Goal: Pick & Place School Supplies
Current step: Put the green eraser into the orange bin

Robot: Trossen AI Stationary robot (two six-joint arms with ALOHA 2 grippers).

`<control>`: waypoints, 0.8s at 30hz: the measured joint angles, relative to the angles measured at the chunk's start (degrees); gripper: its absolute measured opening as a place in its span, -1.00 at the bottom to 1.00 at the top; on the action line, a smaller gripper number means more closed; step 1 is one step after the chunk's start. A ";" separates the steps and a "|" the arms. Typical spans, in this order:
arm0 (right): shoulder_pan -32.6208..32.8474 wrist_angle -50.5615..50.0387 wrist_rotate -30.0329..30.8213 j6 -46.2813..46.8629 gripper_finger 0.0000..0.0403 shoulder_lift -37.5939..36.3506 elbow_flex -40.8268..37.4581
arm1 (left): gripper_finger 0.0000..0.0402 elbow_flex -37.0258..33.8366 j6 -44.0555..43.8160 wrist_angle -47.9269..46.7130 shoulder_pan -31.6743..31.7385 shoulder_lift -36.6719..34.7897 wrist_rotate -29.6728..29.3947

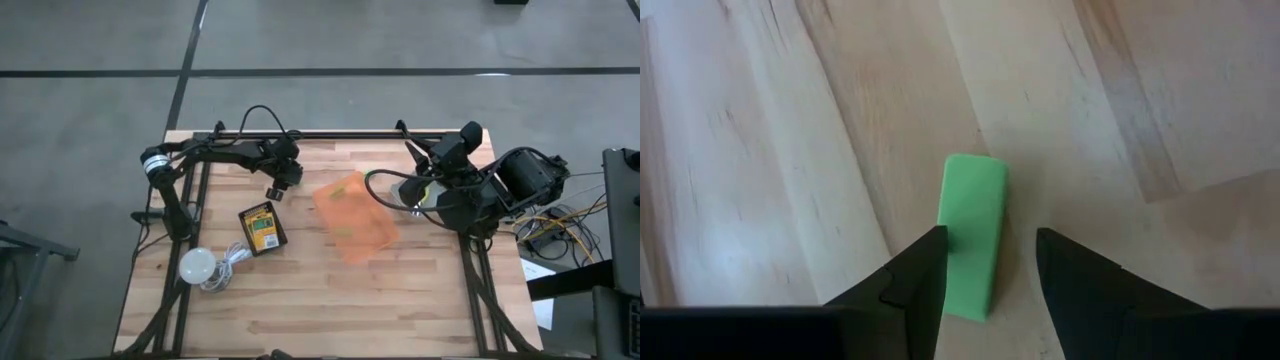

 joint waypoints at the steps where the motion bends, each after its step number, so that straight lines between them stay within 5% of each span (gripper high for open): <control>1: 0.00 0.00 0.00 -0.01 -0.72 0.00 0.00 | -0.21 0.00 -0.27 -0.09 0.00 0.14 0.00; 24: 0.00 0.00 0.00 0.16 -0.72 0.02 -2.57 | -0.30 1.41 -4.38 0.02 0.07 3.91 -1.10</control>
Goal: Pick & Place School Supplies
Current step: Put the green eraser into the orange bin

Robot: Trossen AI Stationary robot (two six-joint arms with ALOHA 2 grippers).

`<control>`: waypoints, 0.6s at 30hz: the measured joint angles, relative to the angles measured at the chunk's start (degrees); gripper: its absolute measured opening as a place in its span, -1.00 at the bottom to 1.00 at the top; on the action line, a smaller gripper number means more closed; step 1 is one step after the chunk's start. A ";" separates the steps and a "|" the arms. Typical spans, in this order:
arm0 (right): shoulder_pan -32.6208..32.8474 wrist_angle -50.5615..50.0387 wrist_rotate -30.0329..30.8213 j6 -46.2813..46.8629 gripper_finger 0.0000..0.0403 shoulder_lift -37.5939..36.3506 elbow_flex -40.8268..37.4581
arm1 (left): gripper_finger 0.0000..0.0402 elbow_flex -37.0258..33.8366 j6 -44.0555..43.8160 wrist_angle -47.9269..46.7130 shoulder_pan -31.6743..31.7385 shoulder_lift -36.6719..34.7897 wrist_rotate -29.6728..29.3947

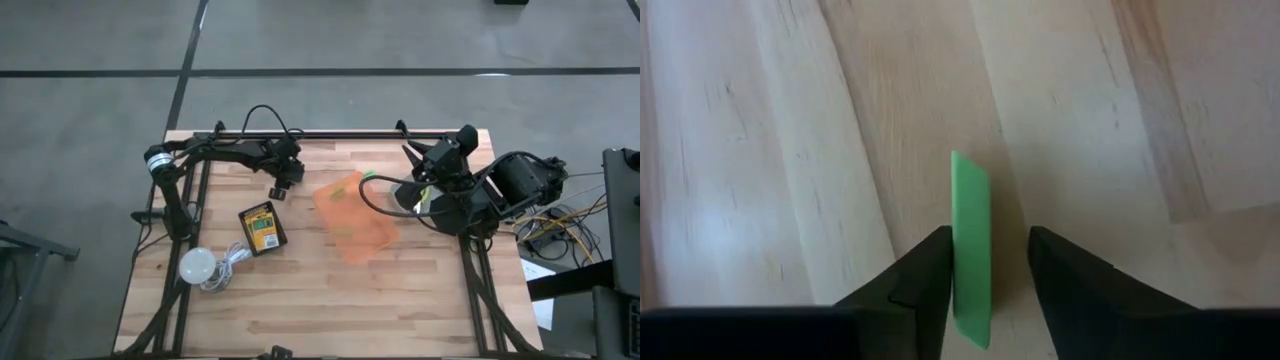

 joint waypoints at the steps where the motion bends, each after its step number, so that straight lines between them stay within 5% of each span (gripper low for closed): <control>1: 0.00 0.00 0.00 0.00 -0.72 0.00 -0.02 | -0.33 0.20 -0.05 -0.12 -0.04 0.00 -0.28; 11: 0.00 0.00 0.02 0.00 -0.72 -0.02 -0.05 | -0.69 1.55 -0.04 -0.16 -0.04 0.17 -0.63; 18: 0.01 0.00 0.02 0.00 -0.72 -0.02 -0.05 | -0.76 1.69 -0.05 0.15 -0.09 0.17 -2.30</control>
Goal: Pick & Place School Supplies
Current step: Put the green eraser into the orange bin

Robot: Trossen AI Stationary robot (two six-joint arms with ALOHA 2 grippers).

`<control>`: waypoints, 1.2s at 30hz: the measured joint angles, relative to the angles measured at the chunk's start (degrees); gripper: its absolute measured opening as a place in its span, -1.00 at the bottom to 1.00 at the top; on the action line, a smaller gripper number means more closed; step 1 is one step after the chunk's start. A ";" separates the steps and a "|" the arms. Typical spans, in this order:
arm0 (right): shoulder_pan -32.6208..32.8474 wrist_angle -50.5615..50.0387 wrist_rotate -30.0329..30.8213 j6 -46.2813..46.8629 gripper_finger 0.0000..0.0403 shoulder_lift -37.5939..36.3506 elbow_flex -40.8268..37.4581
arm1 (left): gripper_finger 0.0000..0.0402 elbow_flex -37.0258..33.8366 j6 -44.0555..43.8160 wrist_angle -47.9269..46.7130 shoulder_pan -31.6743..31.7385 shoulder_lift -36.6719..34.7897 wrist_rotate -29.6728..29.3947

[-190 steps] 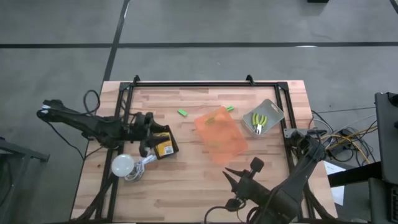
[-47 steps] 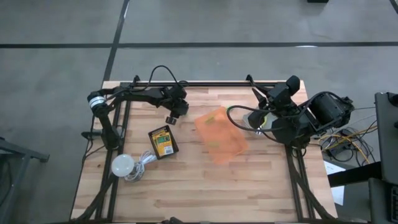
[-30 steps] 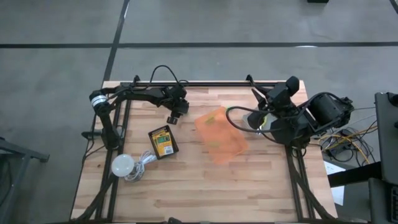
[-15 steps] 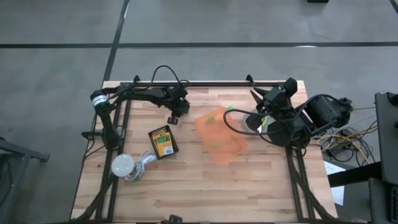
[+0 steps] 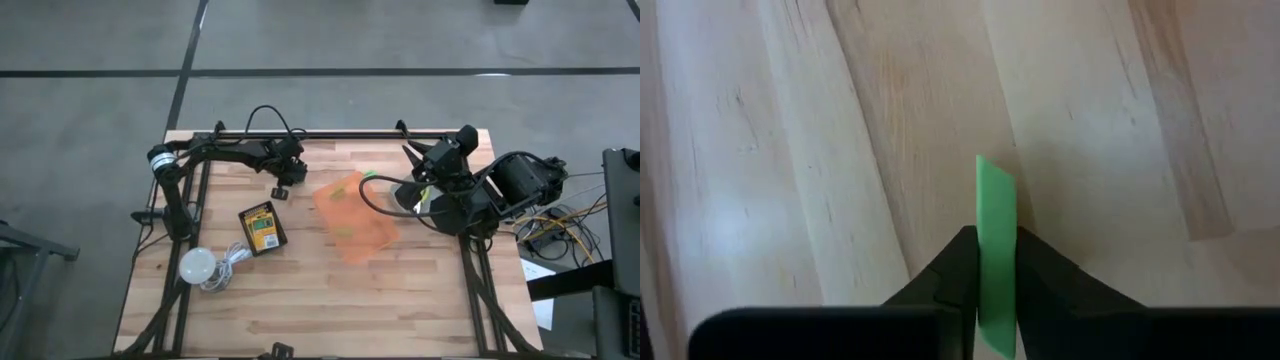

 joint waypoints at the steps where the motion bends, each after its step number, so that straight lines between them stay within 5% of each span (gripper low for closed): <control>1: -0.01 0.00 0.00 0.00 -0.72 0.00 0.00 | -0.75 0.14 -0.04 -0.02 0.00 0.00 -0.50; 11: -0.01 0.00 0.00 -0.02 -0.72 -0.02 0.00 | -0.74 5.96 -0.26 -4.23 0.15 0.26 -7.55; 15: -0.01 0.00 0.00 -0.33 -0.72 -0.02 0.00 | -0.74 11.96 -0.22 -11.15 0.11 0.26 -14.99; 18: -0.01 0.01 0.00 -1.38 -0.72 -0.09 0.00 | -0.74 18.43 -0.25 -18.75 0.16 0.17 -14.75; 28: 0.01 0.01 0.05 -3.50 -0.72 -1.26 -0.11 | -0.74 40.74 -4.90 -36.23 0.11 0.04 3.74; 36: 0.01 0.00 0.04 -4.90 -0.72 -4.02 -3.06 | -0.74 50.58 -11.73 -40.28 -1.57 -0.07 21.14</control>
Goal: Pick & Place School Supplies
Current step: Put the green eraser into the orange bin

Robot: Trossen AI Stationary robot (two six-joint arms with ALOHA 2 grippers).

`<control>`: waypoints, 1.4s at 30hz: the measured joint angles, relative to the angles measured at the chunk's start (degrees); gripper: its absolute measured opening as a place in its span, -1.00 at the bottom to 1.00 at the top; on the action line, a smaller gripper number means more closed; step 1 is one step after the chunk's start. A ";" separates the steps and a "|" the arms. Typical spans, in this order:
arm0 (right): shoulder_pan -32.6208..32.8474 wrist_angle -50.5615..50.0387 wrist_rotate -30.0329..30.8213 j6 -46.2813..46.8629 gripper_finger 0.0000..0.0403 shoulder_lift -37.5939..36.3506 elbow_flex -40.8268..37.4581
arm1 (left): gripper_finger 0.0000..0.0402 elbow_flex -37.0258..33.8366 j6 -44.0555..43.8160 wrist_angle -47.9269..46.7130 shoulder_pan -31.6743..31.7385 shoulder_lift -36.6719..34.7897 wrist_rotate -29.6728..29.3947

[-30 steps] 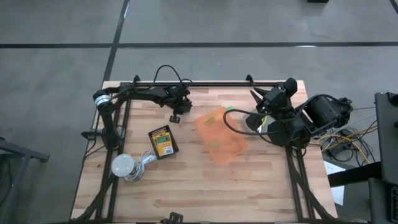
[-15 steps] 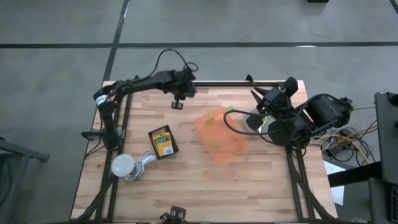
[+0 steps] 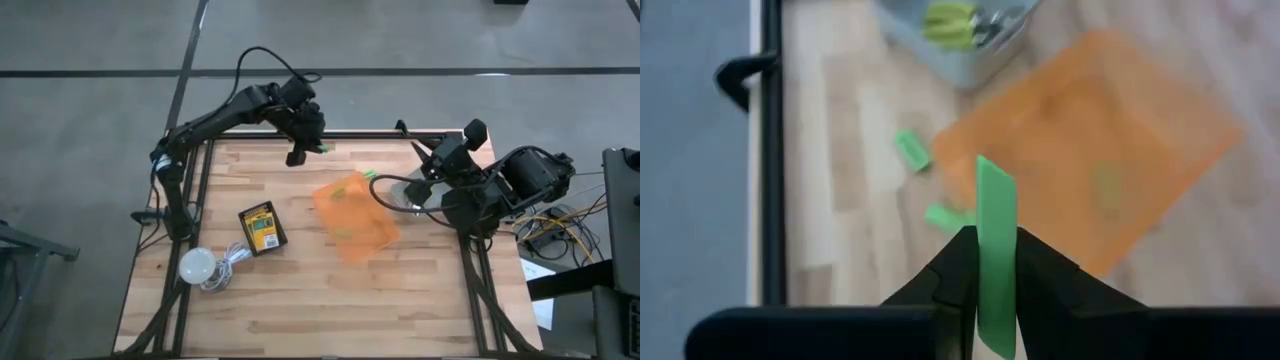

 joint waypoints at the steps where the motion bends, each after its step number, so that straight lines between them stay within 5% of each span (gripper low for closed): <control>1: 0.00 0.02 0.00 0.00 -0.72 -0.40 -0.48 | -0.74 0.44 -1.17 -0.02 -0.53 0.00 0.63; 11: 0.00 0.01 -0.04 3.48 -0.72 -6.71 -8.39 | -0.74 -3.83 -0.16 4.12 -9.89 -0.02 1.32; 23: 0.02 0.48 -0.12 11.24 -0.72 -12.52 -18.93 | -0.74 -22.88 -5.51 30.91 -14.08 -0.02 -0.86; 30: 0.04 0.74 -4.69 12.45 -0.72 -13.12 -20.22 | -0.74 -33.65 -9.58 43.51 -14.34 -0.02 -14.23; 42: 0.07 0.81 -4.69 11.96 -0.72 -13.09 -20.20 | -0.71 -42.25 -8.70 49.64 -15.14 -0.02 -15.05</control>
